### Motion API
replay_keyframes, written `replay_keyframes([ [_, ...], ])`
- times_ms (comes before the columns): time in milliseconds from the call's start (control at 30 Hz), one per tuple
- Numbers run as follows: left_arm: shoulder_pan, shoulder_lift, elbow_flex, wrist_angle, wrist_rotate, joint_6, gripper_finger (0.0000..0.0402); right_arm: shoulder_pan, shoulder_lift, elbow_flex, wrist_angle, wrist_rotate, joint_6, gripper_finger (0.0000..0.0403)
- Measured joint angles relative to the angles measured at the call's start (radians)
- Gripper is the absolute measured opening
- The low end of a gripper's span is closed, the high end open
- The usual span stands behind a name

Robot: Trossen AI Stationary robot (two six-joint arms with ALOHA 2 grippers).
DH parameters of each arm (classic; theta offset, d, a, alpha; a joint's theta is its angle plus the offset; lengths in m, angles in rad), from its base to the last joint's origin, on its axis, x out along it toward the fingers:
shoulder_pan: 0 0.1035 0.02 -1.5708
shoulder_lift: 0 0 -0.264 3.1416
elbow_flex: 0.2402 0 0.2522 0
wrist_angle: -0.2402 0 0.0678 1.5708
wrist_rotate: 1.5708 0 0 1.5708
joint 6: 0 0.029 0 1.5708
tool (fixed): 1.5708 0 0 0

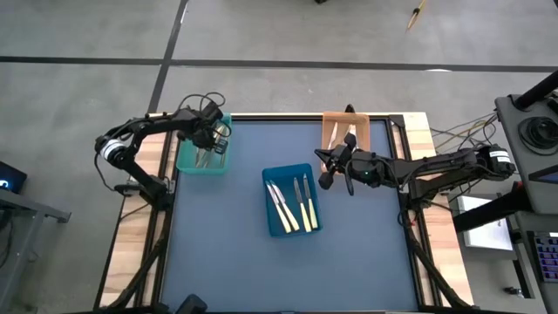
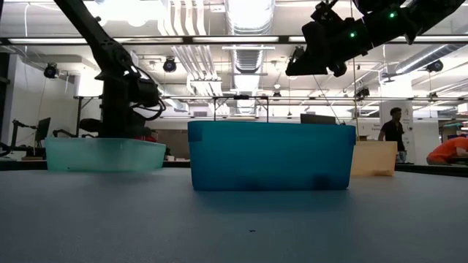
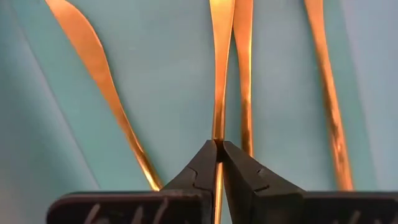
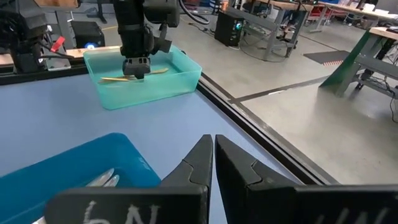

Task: Sort silverware by color (type)
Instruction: Put the gold knife into the light blue bin, then return to Home Position

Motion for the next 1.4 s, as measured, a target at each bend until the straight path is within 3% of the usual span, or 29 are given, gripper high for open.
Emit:
replay_keyframes([
  [533, -0.008, -0.163, -0.007, -0.032, -0.059, -0.030, 0.0001, 0.006, 0.000, 0.000, -0.002, 0.000, 0.023, 0.0009],
  [900, -0.014, -0.122, -0.019, -0.037, -0.083, -0.205, 0.0001, 0.042, 0.000, 0.000, -0.001, 0.000, 0.026, 0.0009],
  [1133, -0.016, -0.124, -0.019, -0.038, -0.103, -0.223, 0.0001, 0.048, 0.000, 0.000, -0.001, 0.000, 0.025, 0.0009],
  [1267, -0.062, -0.168, -0.019, -0.039, -0.129, -0.192, 0.0001, 0.049, 0.000, 0.000, -0.001, -0.011, 0.007, 0.0009],
  [1400, -0.189, -0.261, -0.026, -0.034, -0.181, -0.187, 0.0001, 0.048, 0.000, -0.001, 0.002, -0.122, -0.042, 0.0009],
])
